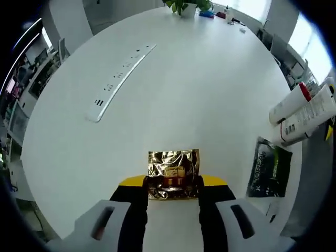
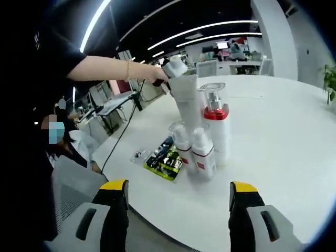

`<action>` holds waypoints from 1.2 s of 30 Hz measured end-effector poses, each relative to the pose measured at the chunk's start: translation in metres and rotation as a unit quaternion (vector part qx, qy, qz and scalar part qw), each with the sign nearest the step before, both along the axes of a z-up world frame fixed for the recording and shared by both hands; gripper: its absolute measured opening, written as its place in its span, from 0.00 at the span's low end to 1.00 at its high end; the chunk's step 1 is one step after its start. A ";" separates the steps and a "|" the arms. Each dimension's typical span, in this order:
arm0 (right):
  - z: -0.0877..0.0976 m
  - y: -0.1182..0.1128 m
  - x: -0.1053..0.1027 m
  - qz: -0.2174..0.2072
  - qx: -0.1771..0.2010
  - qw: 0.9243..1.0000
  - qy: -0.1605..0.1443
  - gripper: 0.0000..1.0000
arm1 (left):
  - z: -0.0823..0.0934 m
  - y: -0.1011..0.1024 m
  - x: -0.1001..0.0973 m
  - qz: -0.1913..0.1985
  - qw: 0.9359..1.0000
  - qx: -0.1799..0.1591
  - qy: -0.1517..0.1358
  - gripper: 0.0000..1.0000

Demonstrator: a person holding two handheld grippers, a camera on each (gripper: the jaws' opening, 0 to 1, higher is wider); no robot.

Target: Arrange the skincare products in the storage area until every visible bottle or jar stands upright without overlapping.

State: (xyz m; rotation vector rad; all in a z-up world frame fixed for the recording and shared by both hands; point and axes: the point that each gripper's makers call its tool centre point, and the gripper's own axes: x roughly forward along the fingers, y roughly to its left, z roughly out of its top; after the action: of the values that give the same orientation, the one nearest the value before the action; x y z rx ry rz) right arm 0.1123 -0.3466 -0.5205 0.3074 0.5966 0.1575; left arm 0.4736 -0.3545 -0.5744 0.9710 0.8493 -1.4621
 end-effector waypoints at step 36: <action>0.078 0.021 0.009 0.001 0.140 0.985 -0.101 0.66 | 0.075 0.051 -0.096 -0.094 0.993 -0.044 -0.058 0.36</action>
State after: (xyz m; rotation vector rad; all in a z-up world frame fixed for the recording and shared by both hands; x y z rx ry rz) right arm 0.1214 -0.3260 -0.4428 0.5562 0.3718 0.2722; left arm 0.3774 -0.3036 -0.4995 1.0800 0.6168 -1.5731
